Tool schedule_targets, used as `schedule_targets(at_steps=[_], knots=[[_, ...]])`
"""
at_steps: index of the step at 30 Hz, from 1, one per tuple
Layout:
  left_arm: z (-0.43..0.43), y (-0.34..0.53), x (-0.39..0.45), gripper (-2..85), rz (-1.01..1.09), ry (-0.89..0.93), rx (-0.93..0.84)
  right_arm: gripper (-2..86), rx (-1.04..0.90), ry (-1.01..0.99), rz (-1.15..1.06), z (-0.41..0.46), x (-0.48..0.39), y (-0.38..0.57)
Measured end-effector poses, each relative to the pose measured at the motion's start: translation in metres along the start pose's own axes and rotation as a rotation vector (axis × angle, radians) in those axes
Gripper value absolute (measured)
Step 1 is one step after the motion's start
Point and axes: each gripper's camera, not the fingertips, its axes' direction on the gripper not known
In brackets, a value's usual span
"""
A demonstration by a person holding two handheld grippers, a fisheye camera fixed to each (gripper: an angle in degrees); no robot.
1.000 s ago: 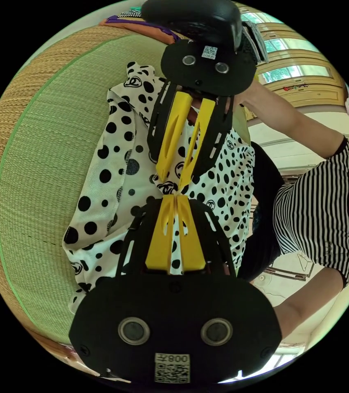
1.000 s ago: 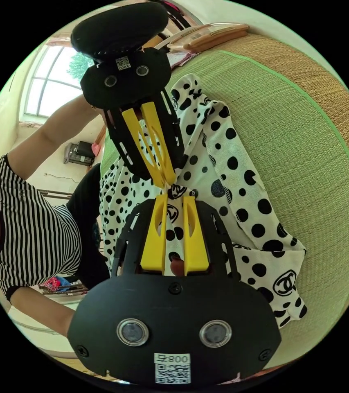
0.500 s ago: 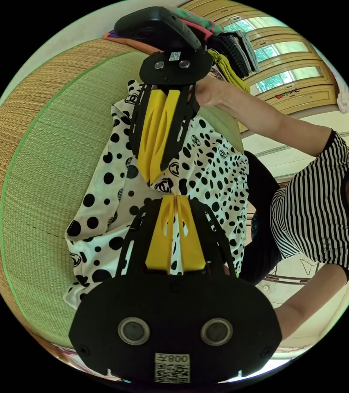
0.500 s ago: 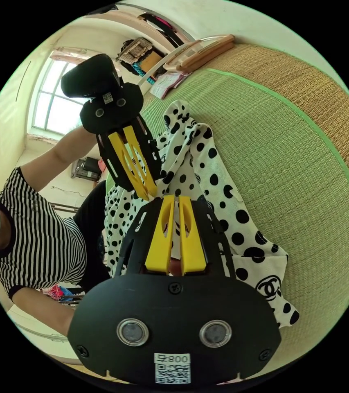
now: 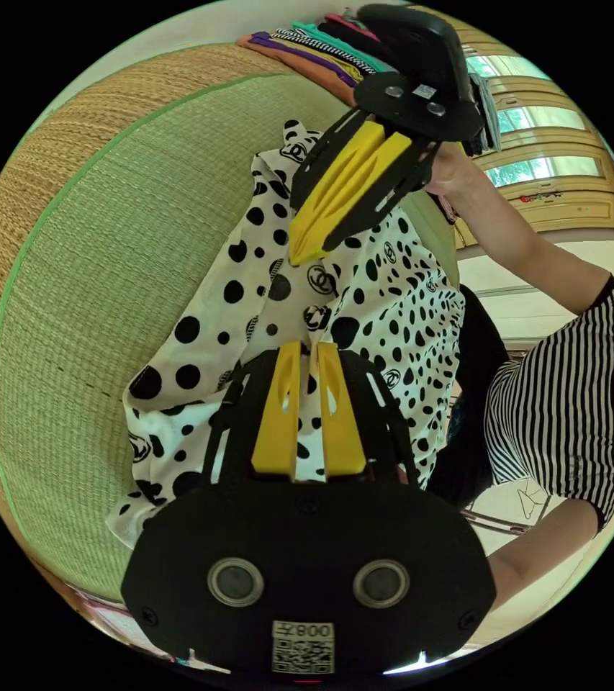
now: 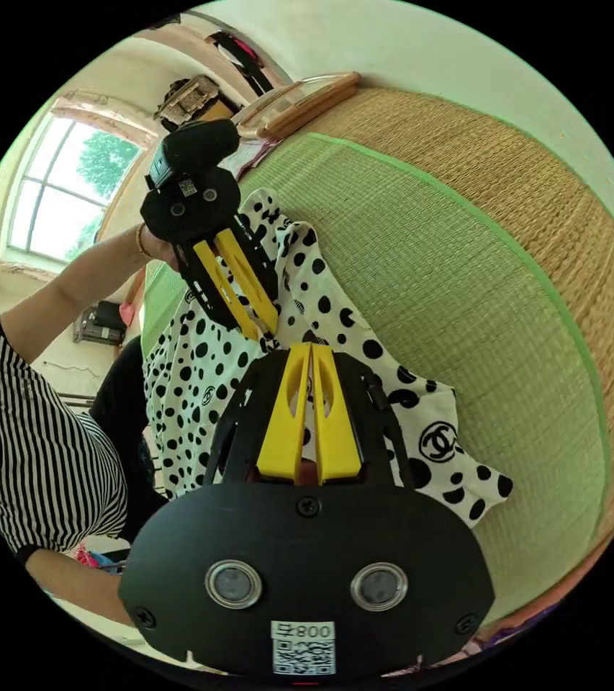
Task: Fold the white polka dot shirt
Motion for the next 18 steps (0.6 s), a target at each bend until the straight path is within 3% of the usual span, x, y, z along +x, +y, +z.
schedule_targets(at_steps=[5, 8, 15, 18], knots=[[-0.030, 0.054, 0.003, 6.6, -0.072, -0.043, 0.227, 0.0, 0.201, 0.110, 0.097, -0.024, -0.020, 0.065], [-0.038, 0.094, -0.007, 5.2, -0.204, -0.076, 0.358, -0.1, 0.211, 0.185, 0.178, -0.010, -0.022, 0.090], [-0.042, 0.143, -0.022, 1.0, -0.449, -0.228, 0.481, 0.0, 0.235, 0.293, 0.253, 0.004, -0.021, 0.106], [-0.043, 0.156, -0.027, 0.7, -0.473, -0.178, 0.514, 0.0, 0.239, 0.297, 0.265, 0.005, -0.024, 0.108]])
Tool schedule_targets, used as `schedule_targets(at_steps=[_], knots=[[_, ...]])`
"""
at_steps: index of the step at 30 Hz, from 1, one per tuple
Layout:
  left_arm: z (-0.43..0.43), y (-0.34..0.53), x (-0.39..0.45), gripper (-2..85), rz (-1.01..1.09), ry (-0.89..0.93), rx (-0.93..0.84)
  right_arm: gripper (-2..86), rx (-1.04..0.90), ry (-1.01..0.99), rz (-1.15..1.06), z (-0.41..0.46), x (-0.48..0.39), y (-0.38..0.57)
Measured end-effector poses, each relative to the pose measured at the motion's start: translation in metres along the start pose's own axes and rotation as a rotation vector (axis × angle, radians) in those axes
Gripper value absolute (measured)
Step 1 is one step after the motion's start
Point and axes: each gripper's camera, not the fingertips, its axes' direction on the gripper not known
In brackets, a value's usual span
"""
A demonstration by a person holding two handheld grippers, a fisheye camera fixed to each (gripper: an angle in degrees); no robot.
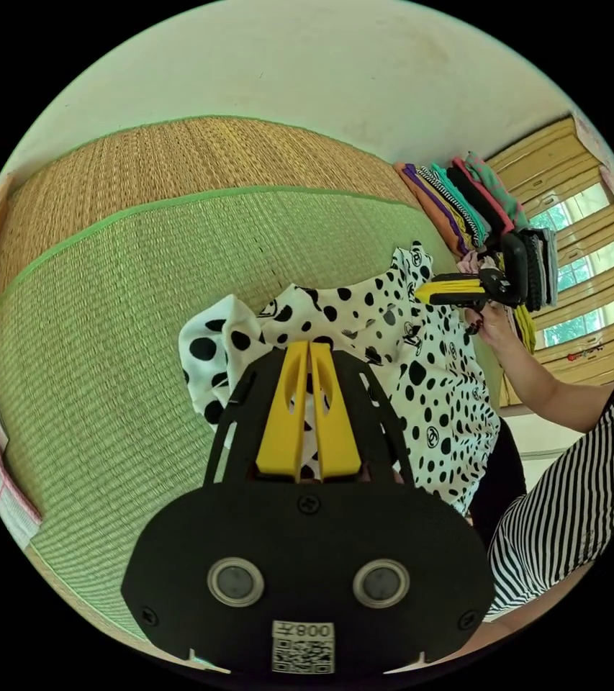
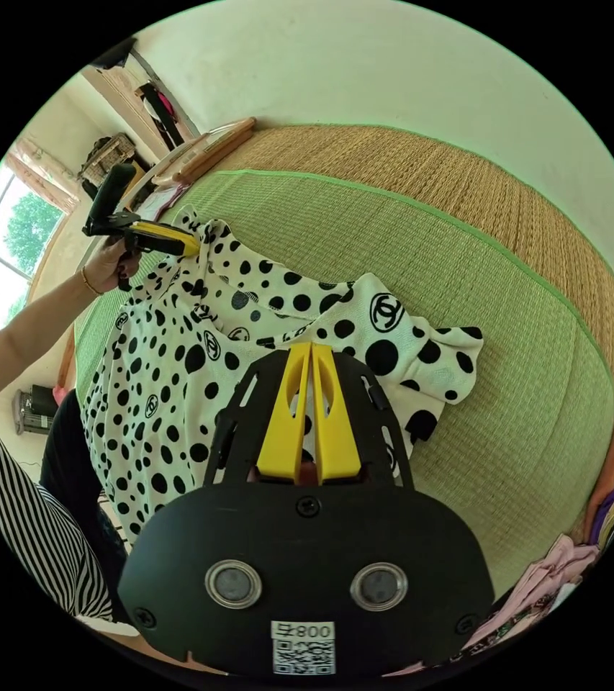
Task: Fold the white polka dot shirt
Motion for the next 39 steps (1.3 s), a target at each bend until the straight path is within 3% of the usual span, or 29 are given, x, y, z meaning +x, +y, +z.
schedule_targets(at_steps=[5, 9, 14, 18, 22, 28, 33, 36, 39], knots=[[-0.014, 0.018, 0.011, 1.6, 0.032, 0.072, 0.088, 0.0, 0.049, 0.008, 0.026, -0.011, -0.007, 0.012], [-0.009, 0.023, 0.018, 1.8, 0.052, 0.057, 0.057, 0.0, 0.121, -0.066, -0.044, -0.024, -0.033, 0.010], [-0.010, 0.029, 0.008, 0.6, -0.023, -0.034, 0.066, 0.1, -0.127, -0.116, -0.207, 0.022, -0.062, -0.025], [-0.018, 0.034, -0.001, 0.6, -0.064, -0.063, 0.097, 0.3, -0.144, -0.230, -0.151, 0.020, -0.041, -0.029], [-0.024, 0.045, -0.002, 1.8, -0.111, -0.045, 0.165, 0.8, -0.119, -0.208, -0.126, 0.015, -0.039, -0.021], [-0.021, 0.044, 0.052, 6.4, 0.125, 0.055, 0.158, 5.2, 0.033, -0.178, -0.231, -0.016, -0.061, -0.010], [0.007, 0.028, 0.095, 7.9, 0.345, -0.019, -0.018, 8.4, -0.104, -0.048, -0.395, 0.005, -0.092, -0.010], [0.016, 0.019, 0.114, 8.0, 0.438, -0.044, -0.056, 4.8, -0.139, 0.021, -0.424, 0.016, -0.099, -0.012], [0.031, 0.009, 0.127, 6.4, 0.524, -0.075, -0.163, 2.2, -0.144, -0.042, -0.402, 0.012, -0.092, -0.017]])
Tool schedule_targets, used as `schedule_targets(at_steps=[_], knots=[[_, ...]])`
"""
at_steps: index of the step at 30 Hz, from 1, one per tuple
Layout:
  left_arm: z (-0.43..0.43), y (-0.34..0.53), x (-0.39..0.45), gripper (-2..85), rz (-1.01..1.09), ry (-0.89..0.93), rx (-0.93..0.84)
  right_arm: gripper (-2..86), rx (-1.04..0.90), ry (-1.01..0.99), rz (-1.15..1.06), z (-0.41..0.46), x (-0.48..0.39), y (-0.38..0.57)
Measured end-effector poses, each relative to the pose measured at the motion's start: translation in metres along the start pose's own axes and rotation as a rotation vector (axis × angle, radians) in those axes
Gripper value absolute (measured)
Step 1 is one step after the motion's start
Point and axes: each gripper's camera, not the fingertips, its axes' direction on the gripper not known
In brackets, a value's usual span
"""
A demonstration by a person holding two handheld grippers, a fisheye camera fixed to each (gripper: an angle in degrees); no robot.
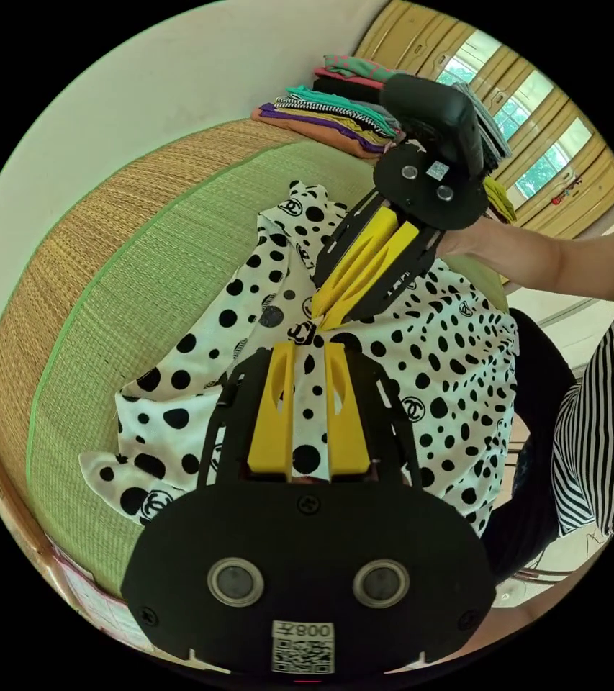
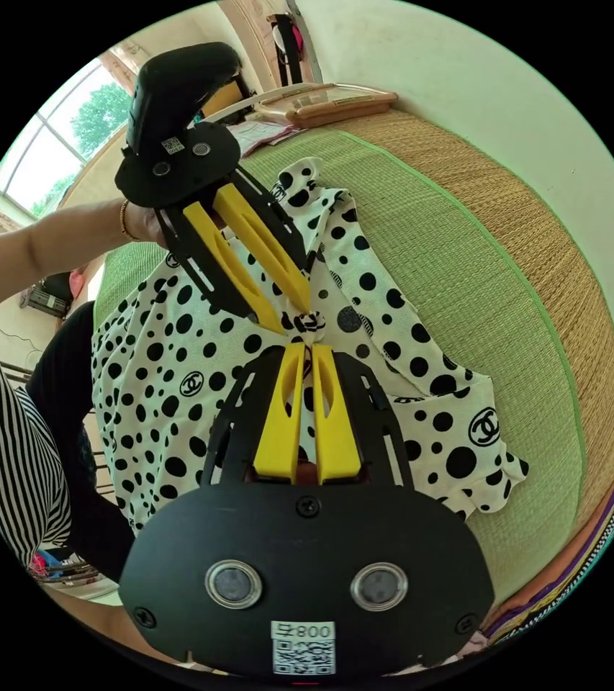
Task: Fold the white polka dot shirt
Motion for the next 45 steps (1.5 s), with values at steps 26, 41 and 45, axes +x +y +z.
schedule_targets(at_steps=[26, 41, 45], knots=[[0.025, -0.027, -0.063, 1.5, -0.074, 0.524, -0.175, 1.3, -0.193, -0.177, -0.220, 0.007, 0.005, -0.032], [-0.017, 0.038, -0.023, 0.3, -0.244, 0.120, 0.112, 2.0, 0.167, -0.042, 0.289, -0.055, 0.034, 0.061], [-0.028, 0.068, -0.020, 0.1, -0.389, -0.028, 0.204, 0.5, 0.169, 0.106, 0.455, -0.045, 0.035, 0.094]])
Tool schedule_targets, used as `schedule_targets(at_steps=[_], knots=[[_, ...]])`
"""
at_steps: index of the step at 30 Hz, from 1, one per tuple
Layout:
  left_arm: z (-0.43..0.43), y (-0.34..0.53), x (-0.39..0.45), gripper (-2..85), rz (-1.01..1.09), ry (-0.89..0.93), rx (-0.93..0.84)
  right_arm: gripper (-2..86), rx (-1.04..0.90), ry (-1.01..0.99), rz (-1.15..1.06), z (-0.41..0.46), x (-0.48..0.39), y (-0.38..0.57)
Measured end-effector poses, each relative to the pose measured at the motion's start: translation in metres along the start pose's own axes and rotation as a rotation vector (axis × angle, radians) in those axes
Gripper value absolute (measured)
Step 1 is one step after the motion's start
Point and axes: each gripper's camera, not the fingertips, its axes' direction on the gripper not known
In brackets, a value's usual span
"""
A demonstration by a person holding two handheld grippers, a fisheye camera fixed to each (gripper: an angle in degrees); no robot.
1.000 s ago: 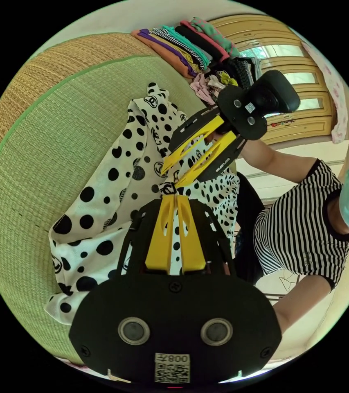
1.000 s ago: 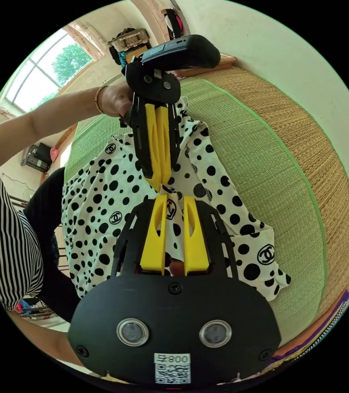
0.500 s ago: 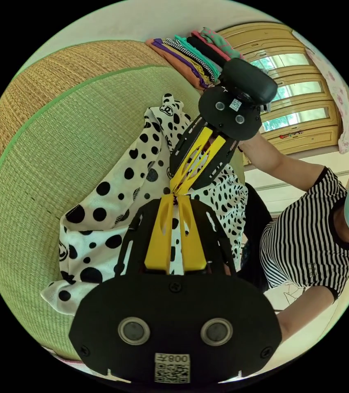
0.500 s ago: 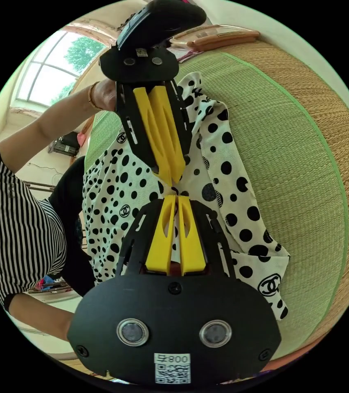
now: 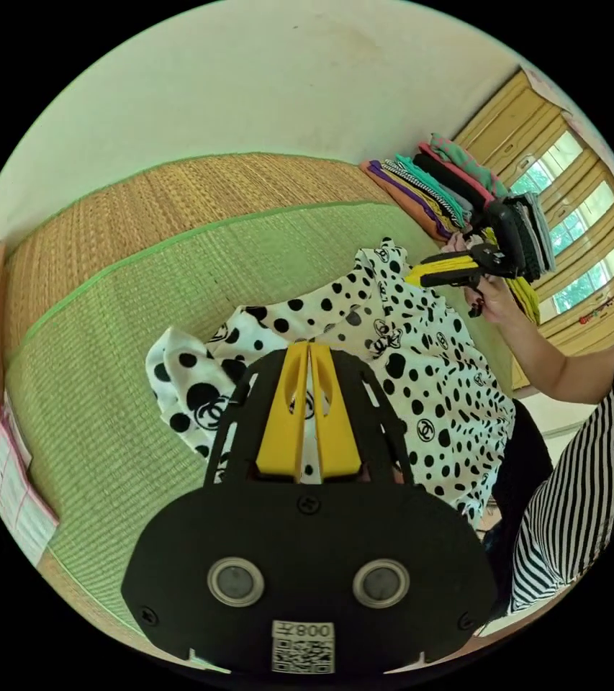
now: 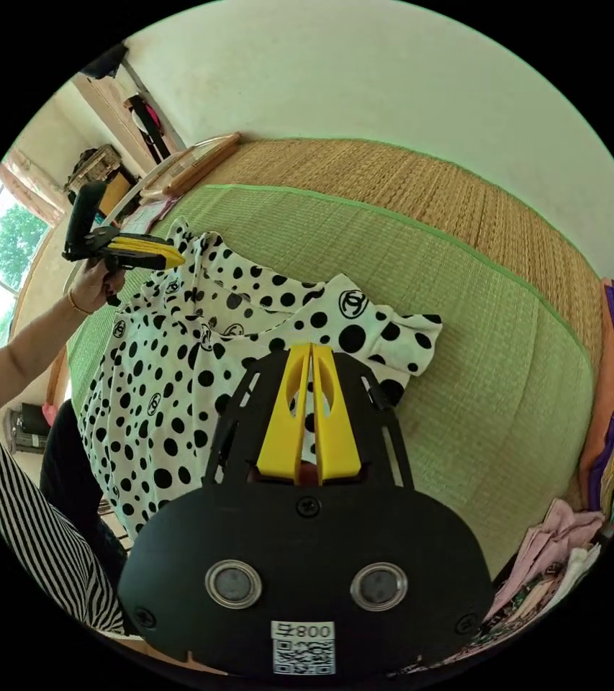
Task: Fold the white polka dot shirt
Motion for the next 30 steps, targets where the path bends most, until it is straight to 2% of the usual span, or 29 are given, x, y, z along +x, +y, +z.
schedule_targets(at_steps=[3, 8, 13, 15, 16, 19, 22, 25, 30], knots=[[0.011, 0.010, -0.009, 0.1, -0.084, -0.164, -0.063, 0.1, -0.035, 0.092, 0.029, 0.018, 0.004, 0.006], [0.010, 0.012, -0.015, 0.1, -0.145, -0.172, -0.013, 0.0, 0.015, 0.076, 0.123, 0.015, 0.013, 0.007], [0.001, 0.021, -0.006, 0.2, -0.151, -0.172, 0.061, 0.0, 0.089, 0.140, 0.102, 0.004, -0.001, 0.010], [0.006, 0.022, -0.011, 0.4, -0.184, -0.202, 0.034, 0.0, 0.047, 0.140, 0.102, 0.014, 0.003, 0.002], [0.011, 0.022, -0.015, 0.5, -0.192, -0.183, 0.013, 0.0, -0.006, 0.165, 0.105, 0.026, 0.007, -0.003], [0.000, 0.026, -0.017, 1.6, -0.235, -0.116, 0.079, 0.0, 0.046, 0.105, 0.108, 0.013, 0.005, -0.003], [-0.008, 0.030, 0.009, 4.5, -0.119, 0.032, 0.158, 0.0, 0.081, 0.054, 0.011, 0.002, -0.021, 0.006], [0.011, 0.019, 0.047, 7.0, 0.052, 0.113, 0.074, 0.0, 0.057, 0.028, -0.044, 0.008, -0.043, 0.014], [0.054, -0.007, 0.088, 5.2, 0.268, -0.032, -0.138, -0.3, 0.020, -0.065, -0.072, 0.021, -0.055, 0.021]])
